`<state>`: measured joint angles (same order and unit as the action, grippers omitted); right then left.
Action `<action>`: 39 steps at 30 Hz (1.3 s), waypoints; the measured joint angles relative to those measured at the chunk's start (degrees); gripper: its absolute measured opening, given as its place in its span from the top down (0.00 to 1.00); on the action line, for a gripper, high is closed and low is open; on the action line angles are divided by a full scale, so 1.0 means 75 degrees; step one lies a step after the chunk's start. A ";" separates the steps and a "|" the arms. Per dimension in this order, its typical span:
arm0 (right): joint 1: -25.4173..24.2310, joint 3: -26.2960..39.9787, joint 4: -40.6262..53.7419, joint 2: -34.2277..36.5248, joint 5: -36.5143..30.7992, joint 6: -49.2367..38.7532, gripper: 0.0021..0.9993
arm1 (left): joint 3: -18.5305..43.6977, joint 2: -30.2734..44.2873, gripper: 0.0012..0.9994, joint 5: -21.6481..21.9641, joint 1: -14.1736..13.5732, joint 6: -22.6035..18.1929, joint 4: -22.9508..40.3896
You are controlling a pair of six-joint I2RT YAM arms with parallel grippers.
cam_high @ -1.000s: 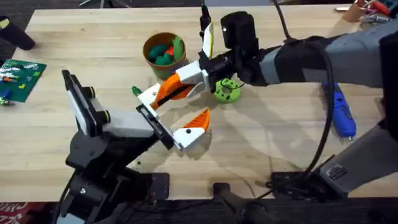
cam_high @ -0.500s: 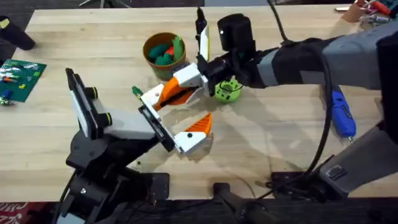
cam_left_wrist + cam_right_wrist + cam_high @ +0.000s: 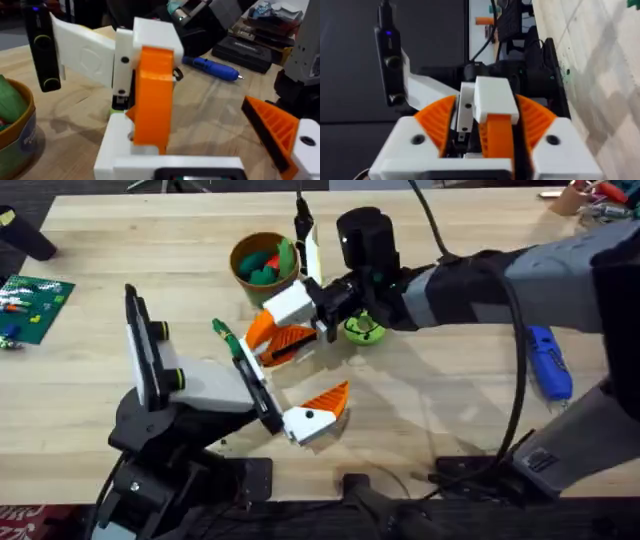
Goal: Pick up the gripper from the table and insert it into the empty holder that is missing its gripper. Then pick up a screw, insert it into the mounting hole, and use the screwdriver to tighten it. Finally, clean up the table by picking up the vegetable and placing it into the bucket.
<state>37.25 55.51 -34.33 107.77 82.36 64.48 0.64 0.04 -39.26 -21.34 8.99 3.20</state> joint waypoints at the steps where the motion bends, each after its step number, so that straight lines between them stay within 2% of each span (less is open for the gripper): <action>1: -0.0024 0.0000 0.0000 0.0000 -0.0005 0.0015 0.28 | 0.0000 0.0003 0.01 -0.0019 0.0000 -0.0003 0.0000; 5: -0.0251 0.0000 -0.0011 0.0000 -0.0002 0.0073 0.05 | -0.0003 0.0003 0.01 -0.0032 0.0000 0.0000 0.0000; 7: -0.0410 0.0000 -0.0003 0.0000 -0.0002 0.0097 0.01 | -0.0003 0.0003 0.01 -0.0032 0.0000 -0.0002 0.0000; 20: -0.1232 0.0000 0.0000 0.0000 0.0107 0.0026 0.01 | -0.0003 0.0003 0.01 -0.0023 0.0000 -0.0003 0.0000; 25: -0.1349 0.0000 0.0008 0.0000 0.0301 -0.0047 0.01 | -0.0003 0.0003 0.01 0.0053 0.0000 -0.0003 0.0006; 39: -0.1349 0.0000 0.0003 0.0000 0.0403 -0.0086 0.01 | -0.0009 0.0003 0.01 0.1388 0.0000 -0.0002 0.0003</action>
<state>27.14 55.51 -34.30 107.77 85.38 63.83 0.58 0.05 -28.86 -21.34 8.97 3.22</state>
